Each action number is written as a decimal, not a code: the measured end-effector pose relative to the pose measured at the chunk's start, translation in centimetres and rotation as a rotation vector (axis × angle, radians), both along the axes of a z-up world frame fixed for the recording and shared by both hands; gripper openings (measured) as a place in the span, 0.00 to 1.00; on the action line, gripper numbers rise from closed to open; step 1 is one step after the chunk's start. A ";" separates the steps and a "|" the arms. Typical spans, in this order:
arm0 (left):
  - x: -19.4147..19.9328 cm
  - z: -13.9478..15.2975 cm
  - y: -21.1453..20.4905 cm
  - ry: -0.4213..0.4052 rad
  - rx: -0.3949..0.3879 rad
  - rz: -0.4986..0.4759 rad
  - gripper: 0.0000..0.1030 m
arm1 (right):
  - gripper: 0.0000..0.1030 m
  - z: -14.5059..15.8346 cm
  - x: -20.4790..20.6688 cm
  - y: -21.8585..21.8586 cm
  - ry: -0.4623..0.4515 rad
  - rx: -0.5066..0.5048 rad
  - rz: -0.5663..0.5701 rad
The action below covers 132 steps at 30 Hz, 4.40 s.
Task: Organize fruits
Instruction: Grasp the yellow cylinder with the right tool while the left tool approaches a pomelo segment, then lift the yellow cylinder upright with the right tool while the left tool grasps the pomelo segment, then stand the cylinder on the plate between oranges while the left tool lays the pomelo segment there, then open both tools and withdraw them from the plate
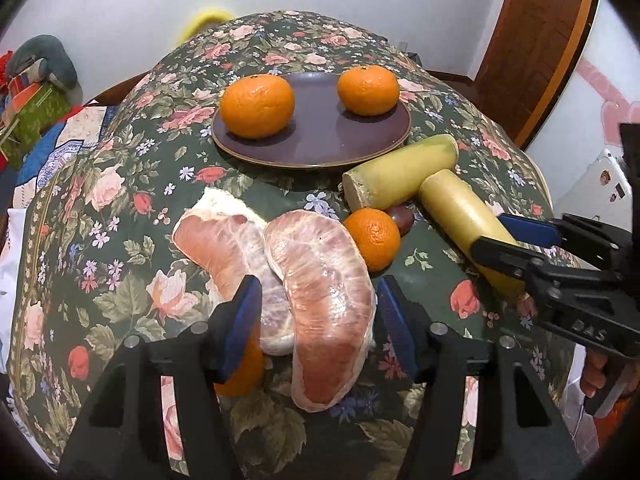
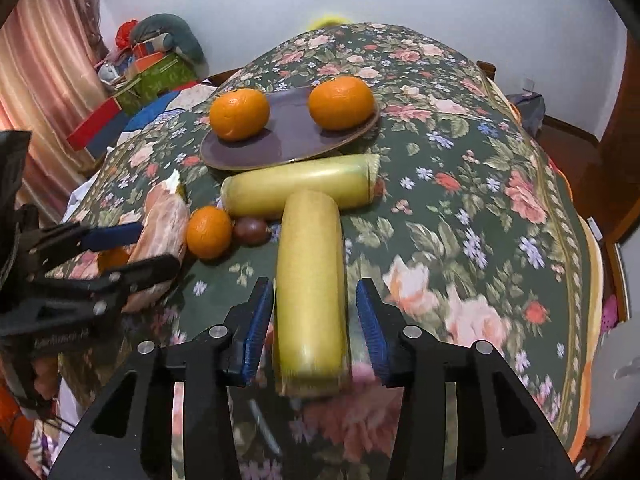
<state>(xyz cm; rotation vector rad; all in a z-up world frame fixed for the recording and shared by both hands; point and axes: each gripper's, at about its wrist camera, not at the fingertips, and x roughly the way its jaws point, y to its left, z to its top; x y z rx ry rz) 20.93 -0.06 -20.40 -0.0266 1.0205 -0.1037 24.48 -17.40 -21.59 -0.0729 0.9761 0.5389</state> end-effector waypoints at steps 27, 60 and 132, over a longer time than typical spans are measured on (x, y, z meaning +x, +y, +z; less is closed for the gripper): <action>-2.0 3.6 1.9 -0.110 -0.071 0.068 0.40 | 0.33 4.2 -1.1 -0.9 -0.103 0.067 -0.013; 4.6 8.5 4.4 -0.286 -0.124 0.108 0.40 | 0.33 7.3 5.3 3.4 -0.210 0.099 0.039; 7.3 -0.4 0.6 0.016 0.114 -0.061 0.65 | 0.69 0.8 4.8 -1.6 -0.066 0.077 -0.022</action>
